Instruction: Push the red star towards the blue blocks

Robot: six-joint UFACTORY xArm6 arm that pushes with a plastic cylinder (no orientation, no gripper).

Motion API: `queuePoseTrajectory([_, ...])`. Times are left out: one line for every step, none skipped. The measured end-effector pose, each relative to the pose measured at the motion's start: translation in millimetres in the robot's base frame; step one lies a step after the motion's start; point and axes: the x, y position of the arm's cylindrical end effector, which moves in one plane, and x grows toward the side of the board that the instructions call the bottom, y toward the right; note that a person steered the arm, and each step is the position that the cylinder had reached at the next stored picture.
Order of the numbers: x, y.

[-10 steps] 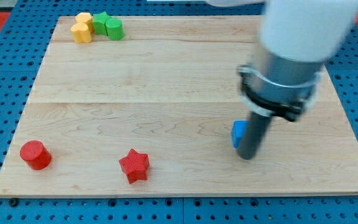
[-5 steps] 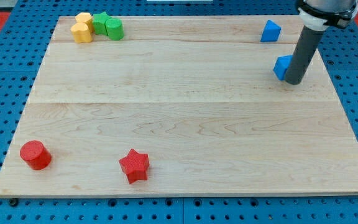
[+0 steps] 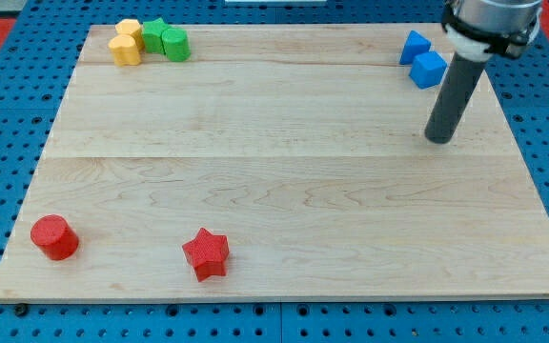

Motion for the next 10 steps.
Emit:
queuePoseTrajectory([31, -32])
queuePoseTrajectory([65, -65])
queuePoseTrajectory([132, -132])
queuePoseTrajectory([164, -175])
queuePoseTrajectory([183, -238])
queuePoseTrajectory([158, -270])
queuePoseTrajectory([108, -276])
queuePoseTrajectory([75, -305])
queuePoseTrajectory([51, -311])
queuePoseTrajectory([6, -297])
